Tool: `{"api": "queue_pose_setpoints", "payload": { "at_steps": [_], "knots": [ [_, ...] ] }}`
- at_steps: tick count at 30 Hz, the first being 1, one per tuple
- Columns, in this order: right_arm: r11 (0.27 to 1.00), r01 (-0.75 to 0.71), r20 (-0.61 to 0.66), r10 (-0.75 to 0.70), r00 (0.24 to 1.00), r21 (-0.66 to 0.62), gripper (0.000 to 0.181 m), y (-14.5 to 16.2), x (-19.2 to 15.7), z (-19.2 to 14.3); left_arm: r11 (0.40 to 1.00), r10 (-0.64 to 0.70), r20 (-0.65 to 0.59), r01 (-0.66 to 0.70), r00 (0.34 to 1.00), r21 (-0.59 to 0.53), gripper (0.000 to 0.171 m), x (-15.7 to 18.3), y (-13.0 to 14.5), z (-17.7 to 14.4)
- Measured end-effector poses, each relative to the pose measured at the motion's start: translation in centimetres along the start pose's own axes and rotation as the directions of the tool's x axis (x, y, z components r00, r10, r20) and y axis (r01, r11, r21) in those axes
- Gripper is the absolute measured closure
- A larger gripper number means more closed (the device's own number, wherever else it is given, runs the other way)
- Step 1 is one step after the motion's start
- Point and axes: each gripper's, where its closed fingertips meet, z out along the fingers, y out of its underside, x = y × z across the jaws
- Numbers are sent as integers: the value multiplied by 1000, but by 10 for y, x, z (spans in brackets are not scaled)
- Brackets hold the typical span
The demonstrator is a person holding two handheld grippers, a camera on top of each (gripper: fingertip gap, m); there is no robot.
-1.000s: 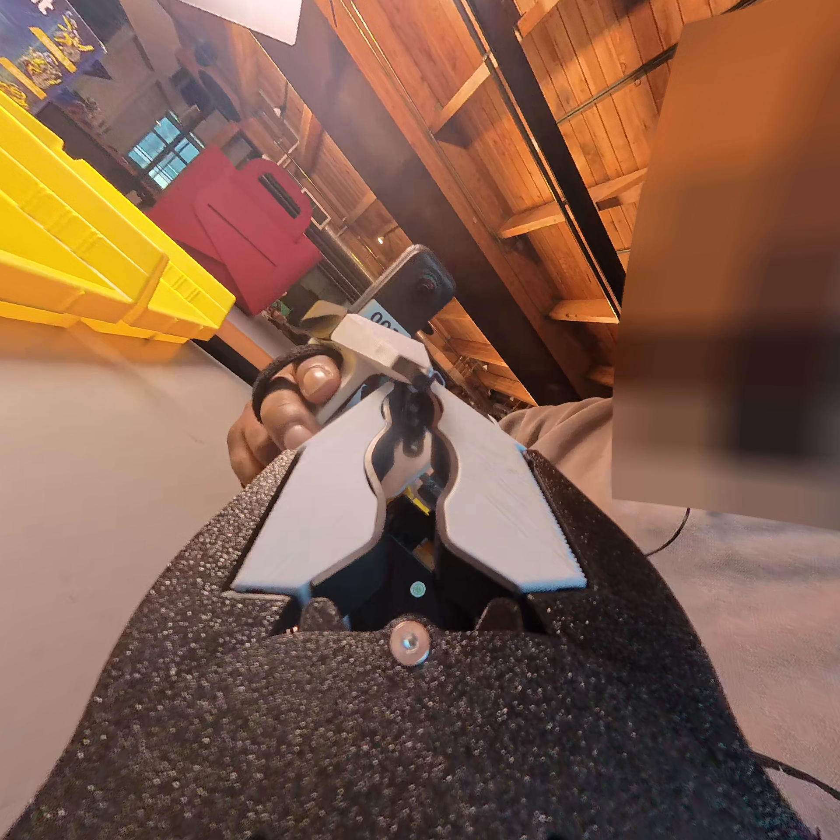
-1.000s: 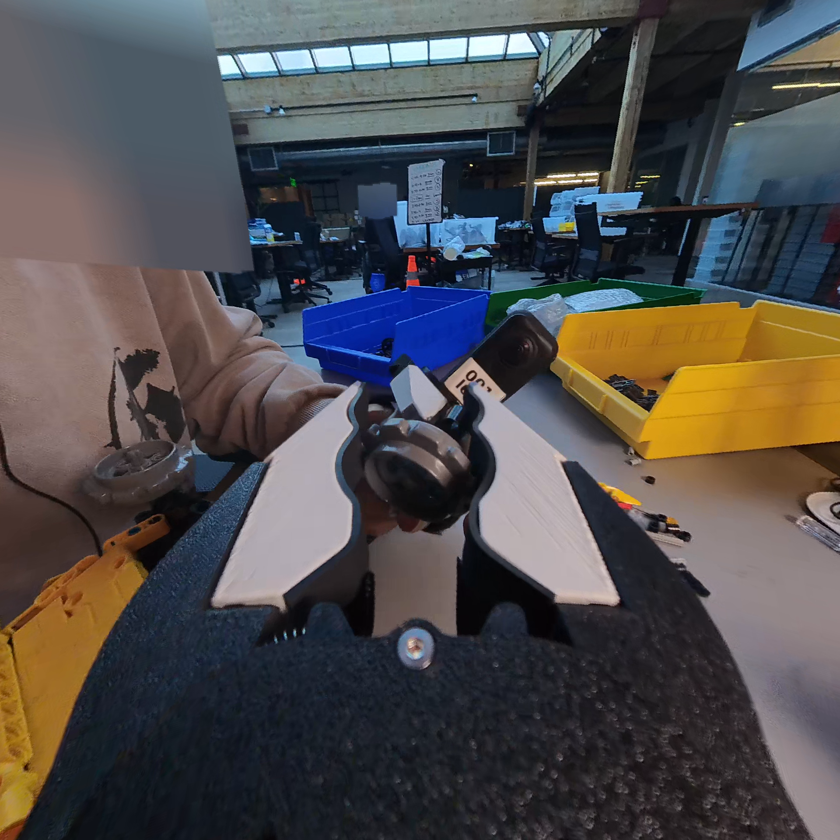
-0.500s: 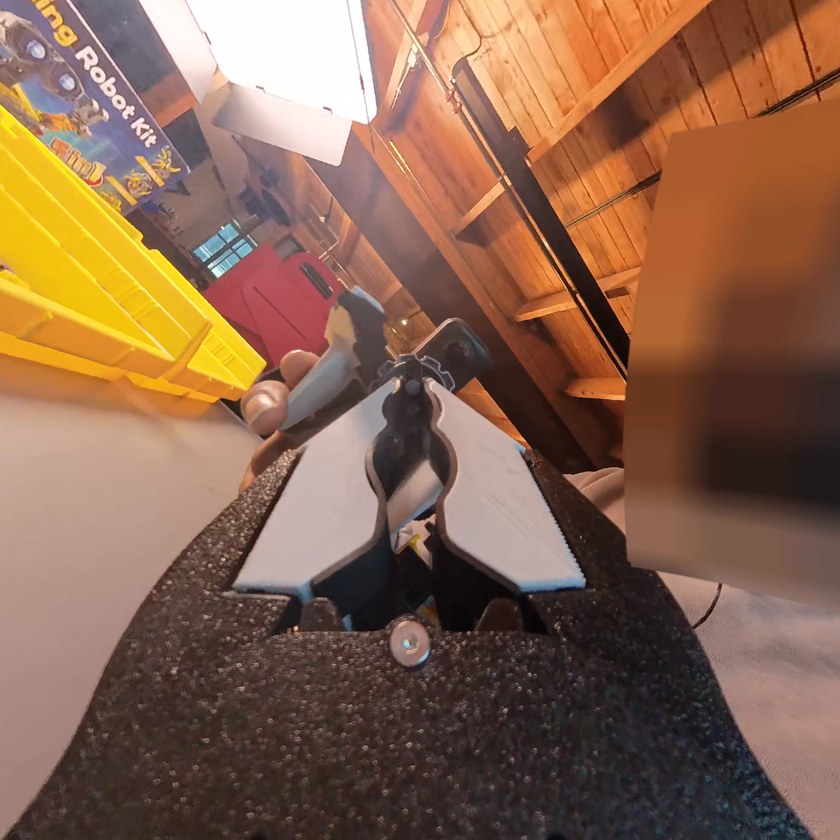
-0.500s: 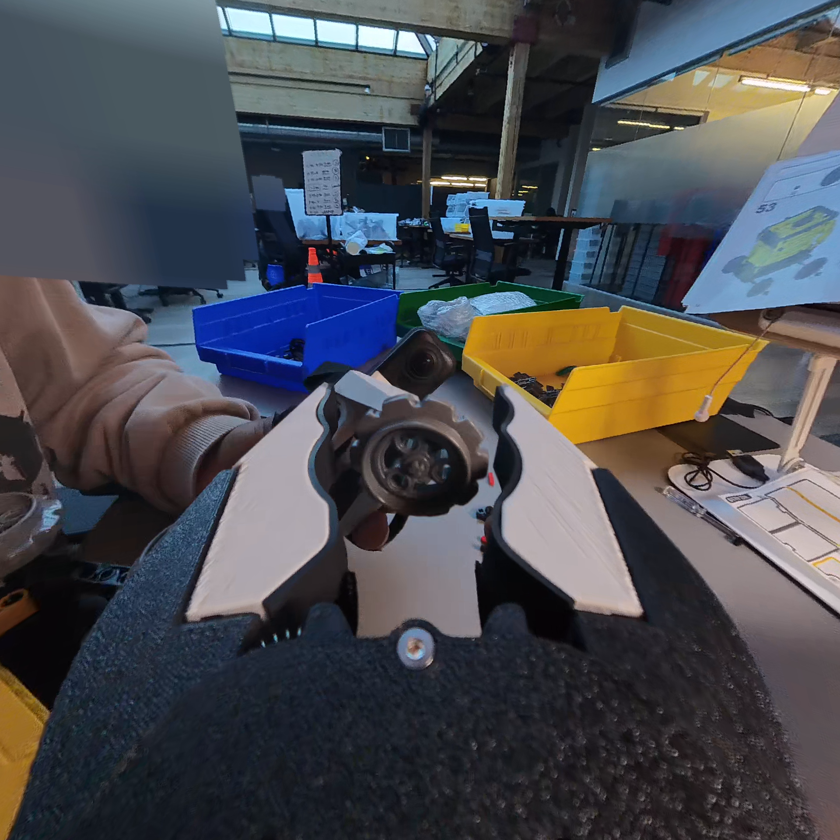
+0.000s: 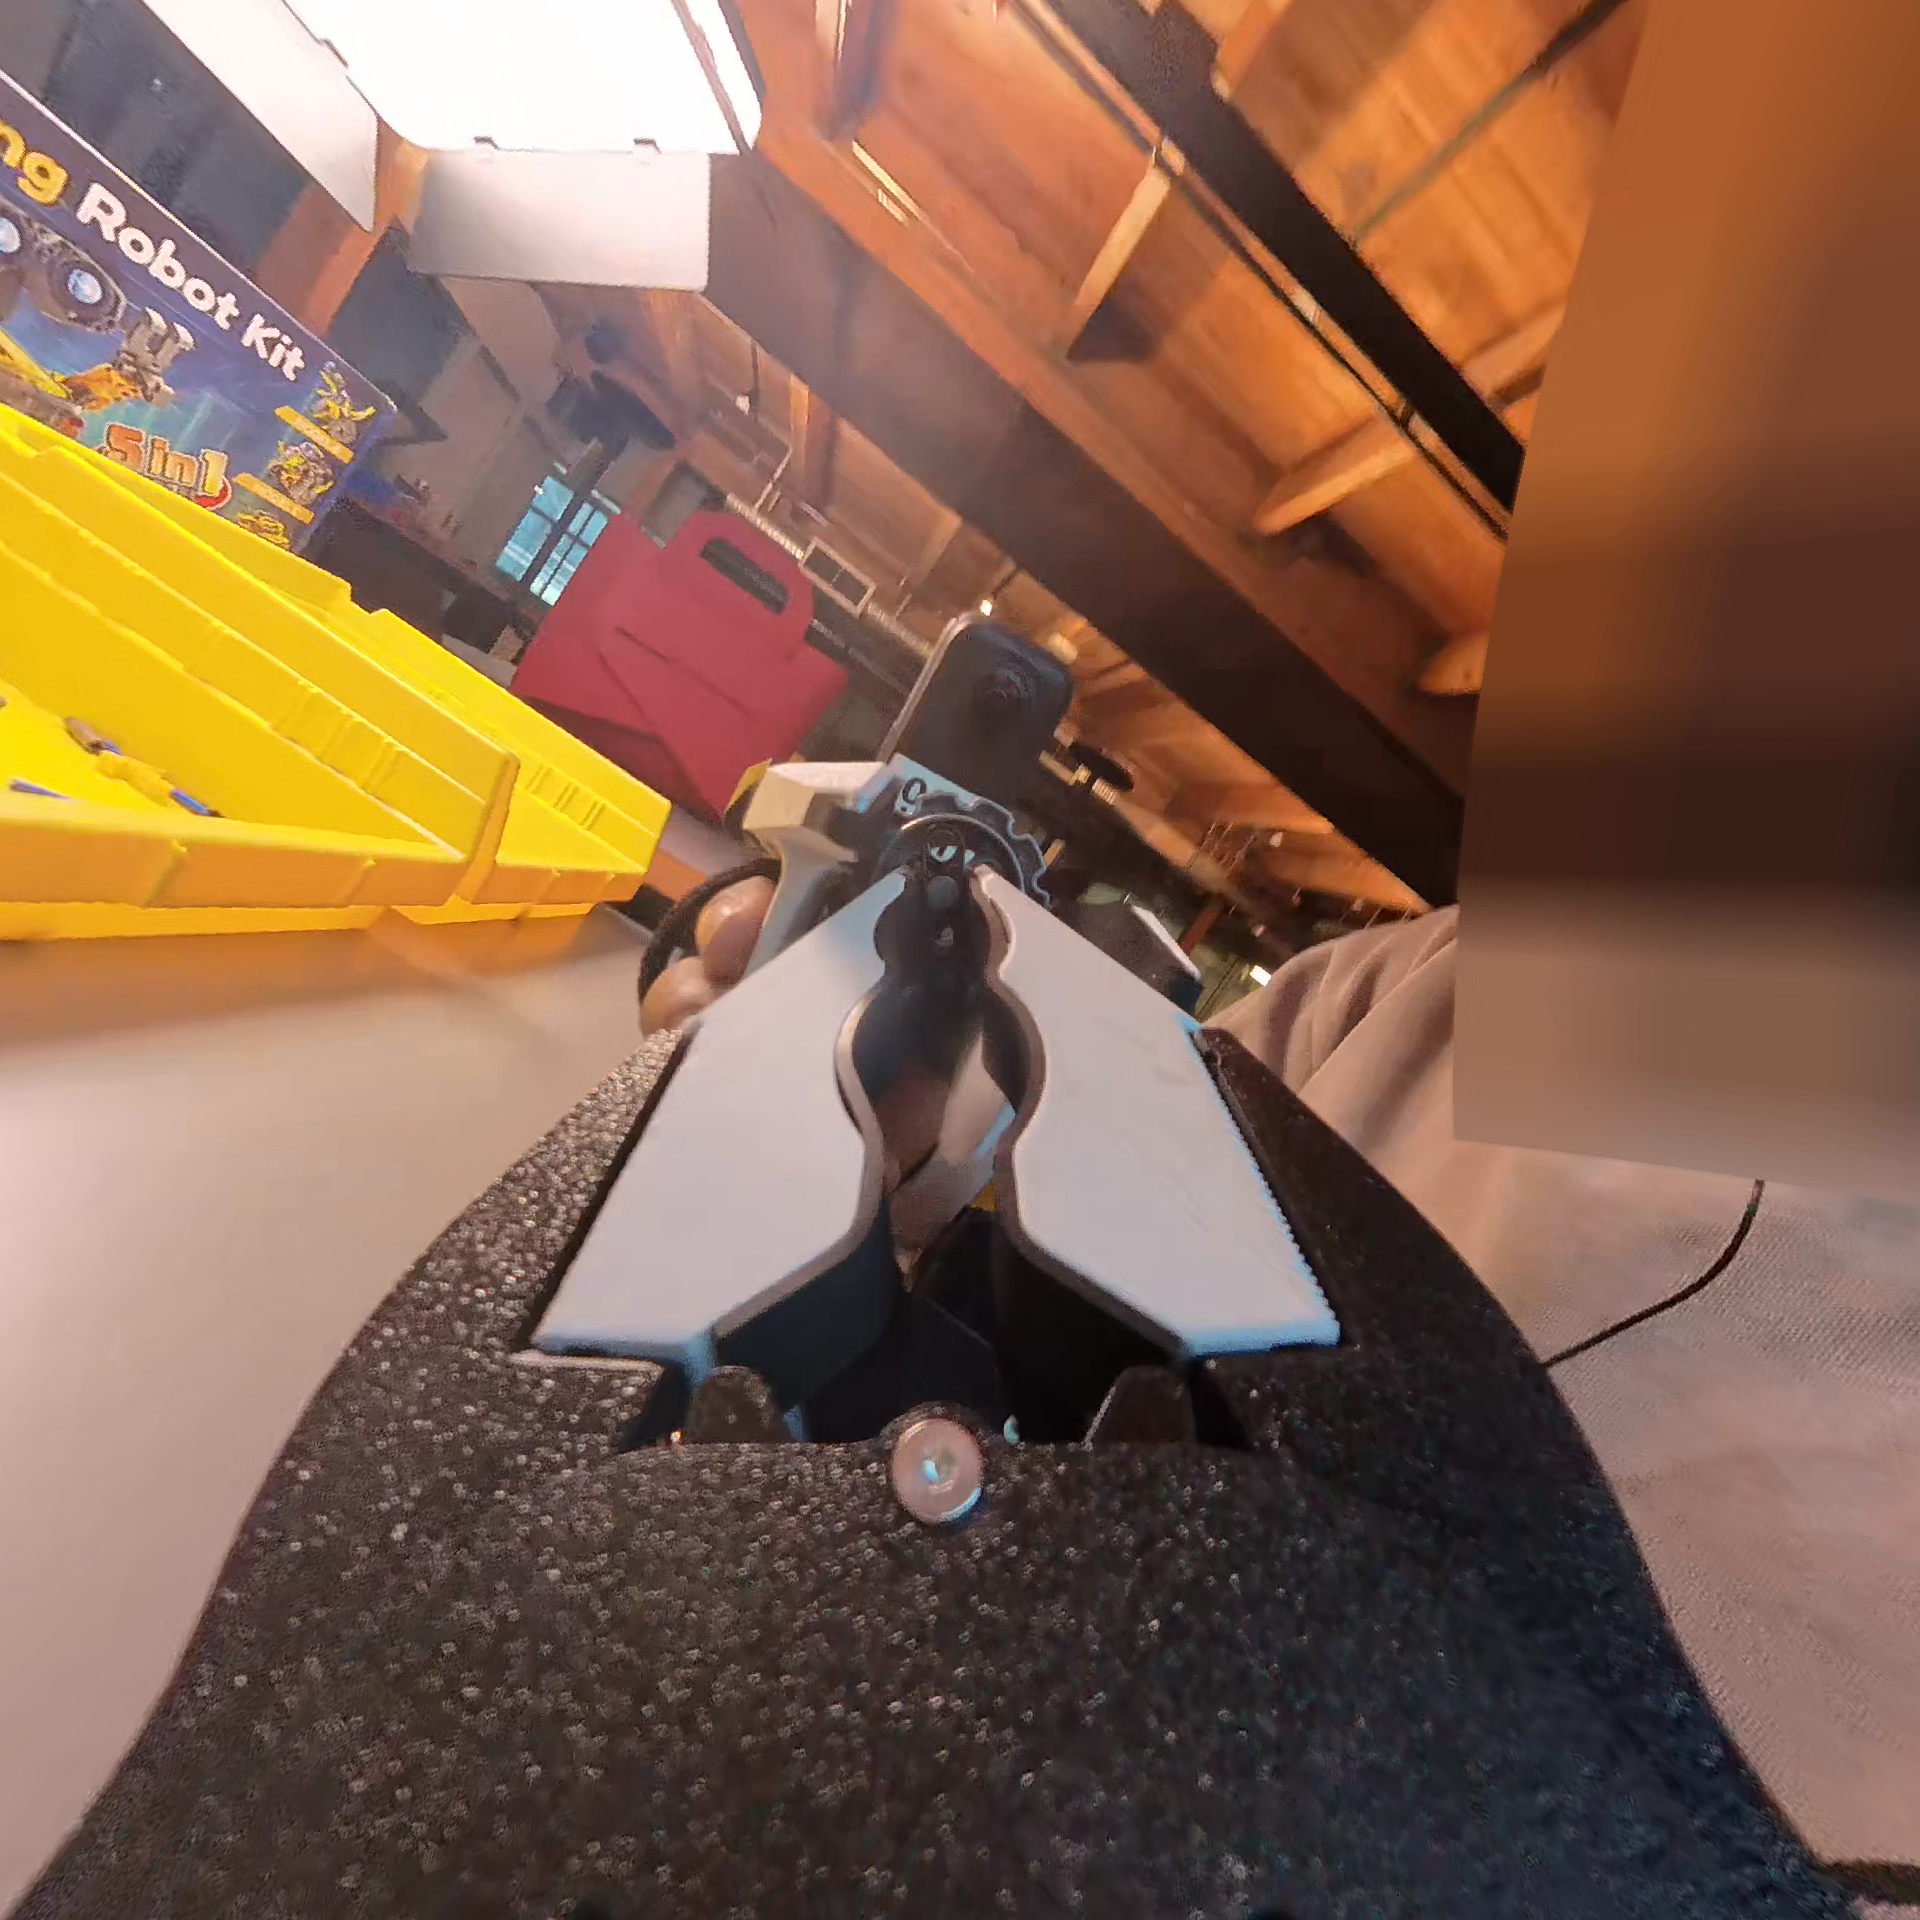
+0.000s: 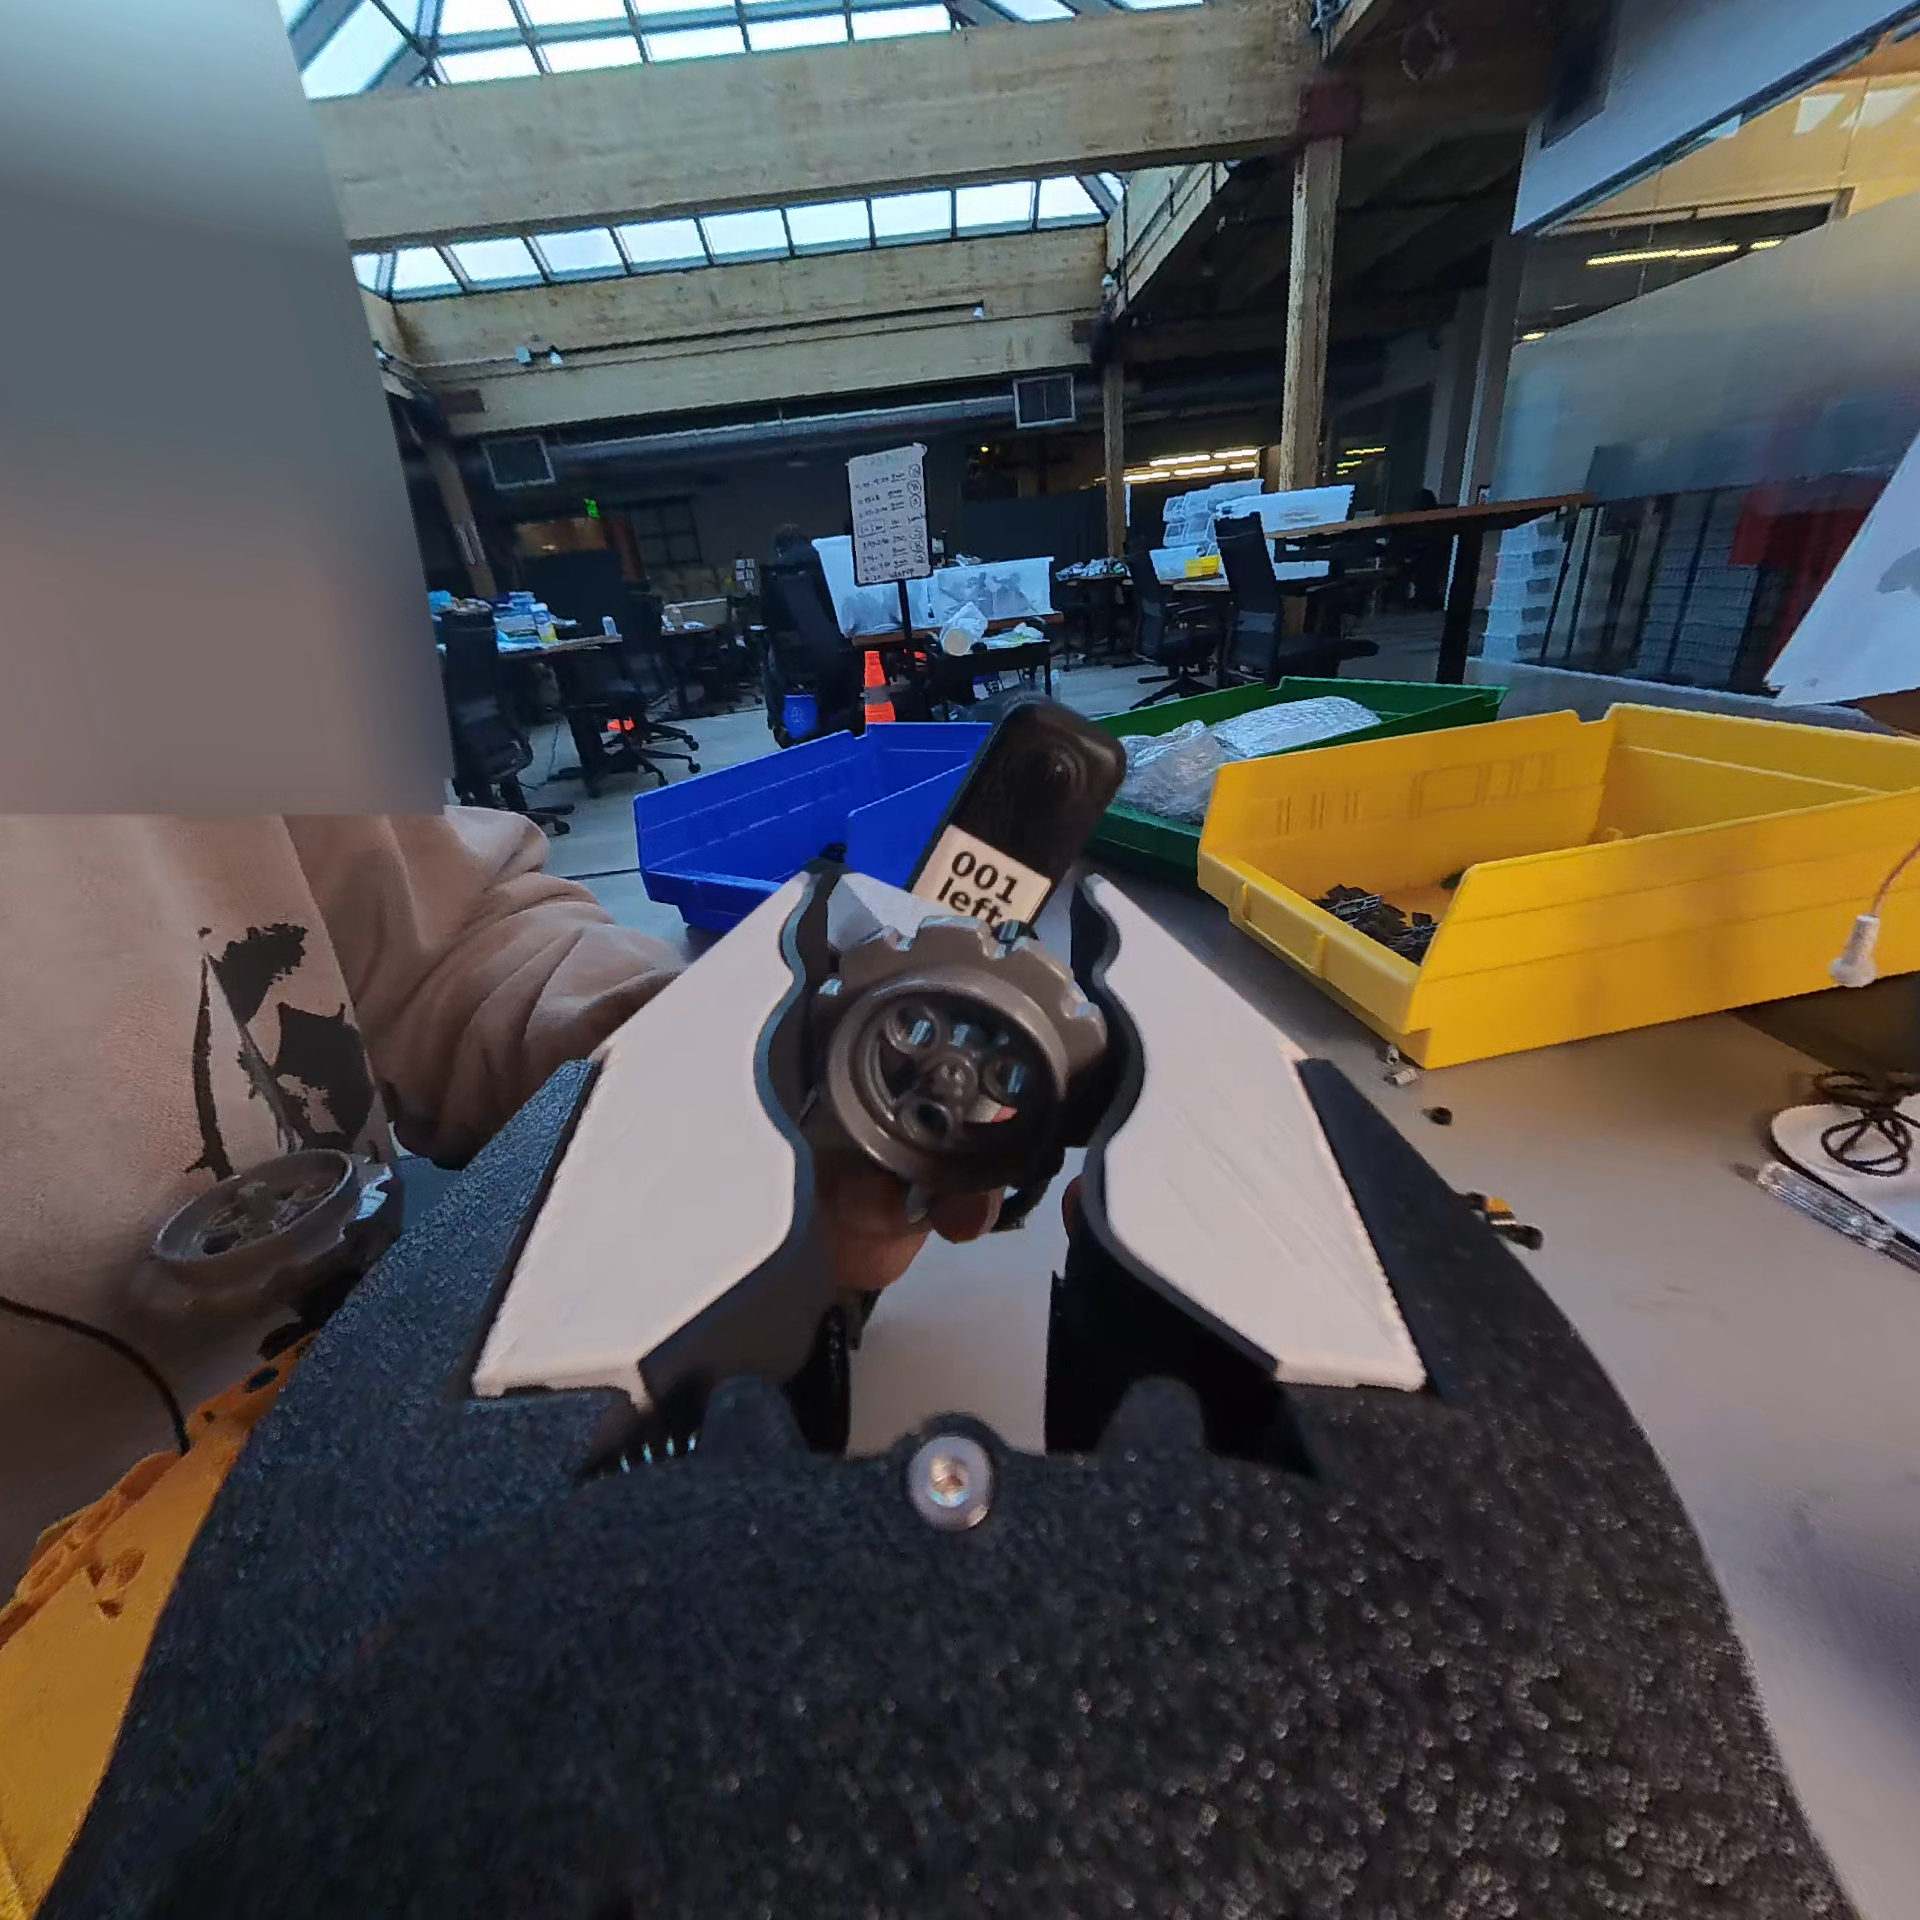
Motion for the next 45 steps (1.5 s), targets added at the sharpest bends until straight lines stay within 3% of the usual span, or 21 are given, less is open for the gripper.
{"api": "queue_pose_setpoints", "payload": {
  "at_steps": [7,19,20,21,22,23,24,25,26,27,30,34,38,45],
  "knots": [
    [999,-29,43,29,999,18,138,-11,-10,1,975,188,28,-183,982,-125,167,11,-4,4],
    [996,-78,52,81,995,-45,138,4,2,-7,953,195,61,-174,979,-247,168,-9,7,1],
    [996,-76,51,78,996,-49,137,5,3,-9,965,189,77,-171,979,-199,166,-11,-4,-6],
    [990,-127,18,126,992,65,139,-16,17,-30,988,154,141,-154,978,-7,167,-17,-50,-37],
    [968,-168,-73,184,980,184,140,-39,48,-74,975,134,224,-169,965,145,170,-24,-94,-84],
    [974,-98,-170,133,976,202,141,-45,61,-100,967,209,300,-242,931,77,171,-29,-87,-98],
    [991,-65,-145,82,986,117,139,-29,47,-82,967,250,273,-228,929,-109,165,-35,-44,-75],
    [998,-47,-76,49,996,31,138,-9,28,-51,955,254,217,-209,942,-210,165,-38,-12,-49],
    [999,-11,-32,10,999,-40,137,4,19,-33,925,299,197,-233,934,-301,164,-42,4,-34],
    [999,-3,-23,2,1000,-46,137,2,21,-31,896,355,197,-273,914,-350,164,-47,2,-30],
    [999,-40,-67,39,997,-14,137,-6,41,-57,909,331,233,-242,914,-339,165,-59,-9,-39],
    [997,-26,-87,20,996,-68,137,9,40,-61,884,315,229,-196,921,-425,165,-65,23,-36],
    [987,21,-127,-41,991,-158,136,23,46,-58,852,328,230,-182,916,-491,164,-68,39,-35],
    [946,72,-175,-133,976,-315,135,54,56,-59,873,324,263,-181,909,-452,164,-69,31,-41]
  ]
}}
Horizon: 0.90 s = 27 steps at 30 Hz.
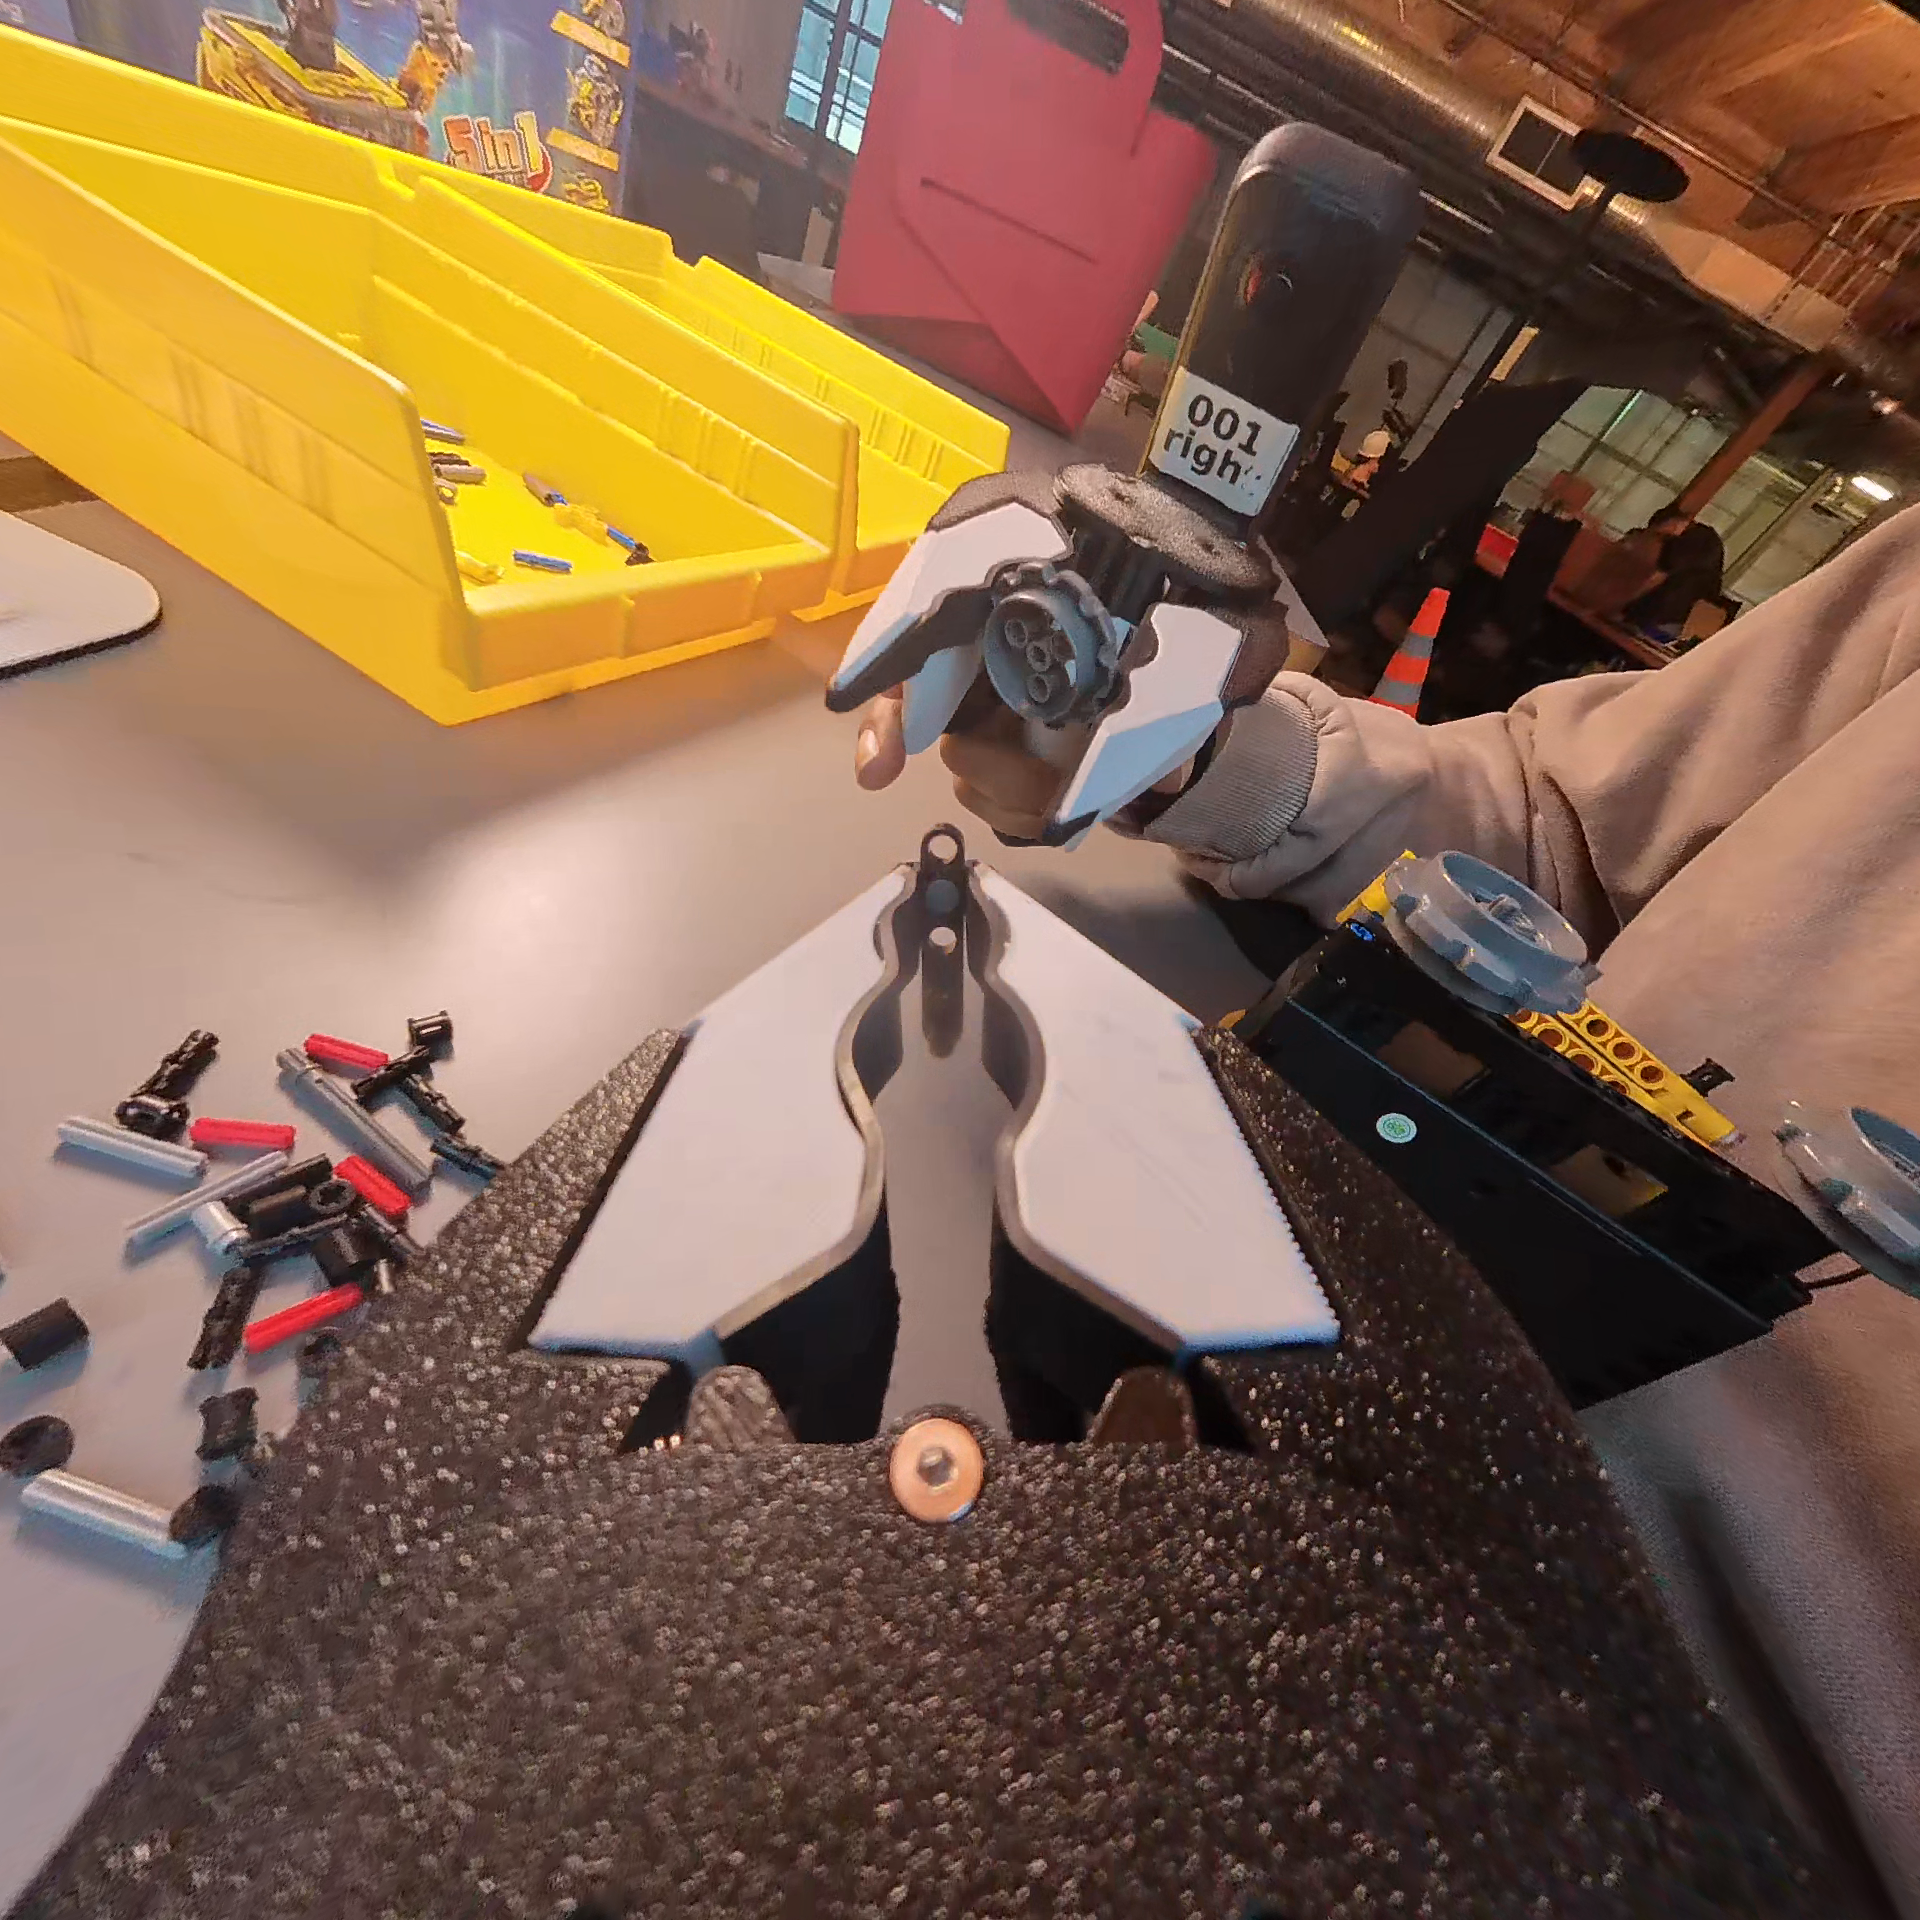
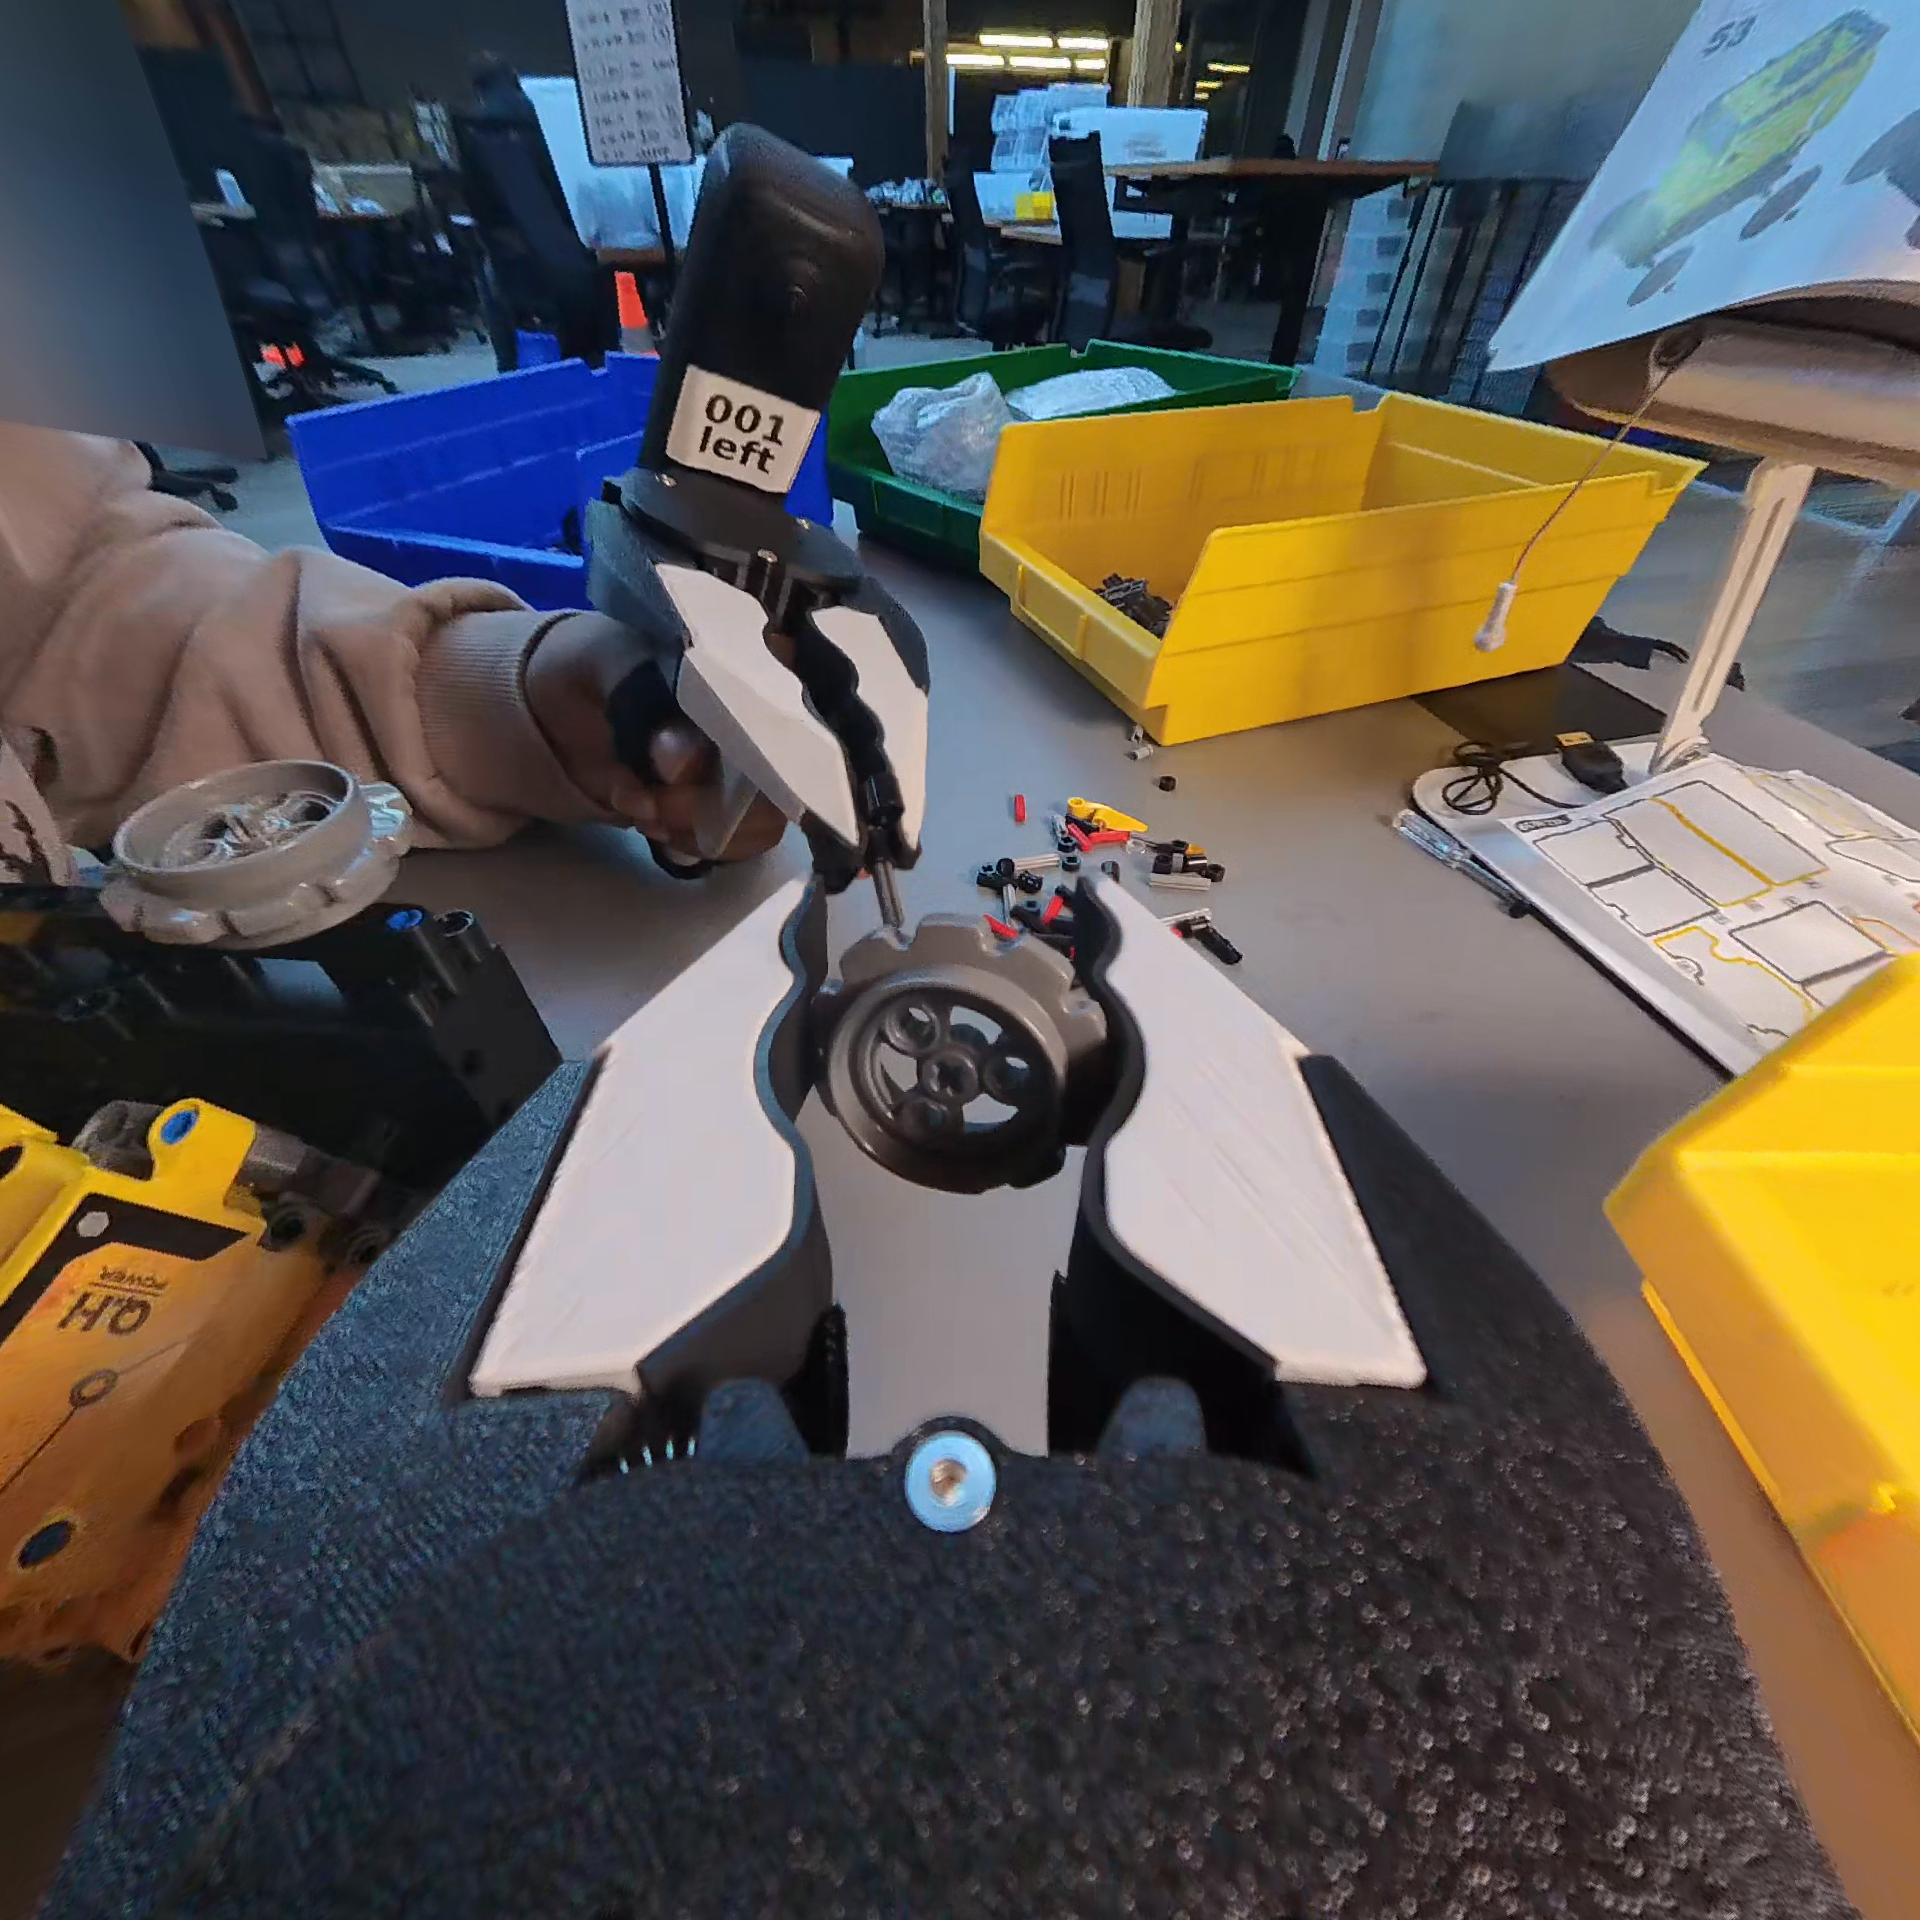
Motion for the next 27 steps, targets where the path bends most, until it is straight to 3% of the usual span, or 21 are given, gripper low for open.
{"api": "queue_pose_setpoints", "payload": {
  "at_steps": [15,27],
  "knots": [
    [980,72,-3,-74,997,-184,135,35,-8,16,990,77,63,-69,995,-127,164,-5,23,3],
    [955,77,-18,-85,996,-287,126,57,-6,21,991,72,57,-65,996,-118,164,-2,23,0]
  ]
}}
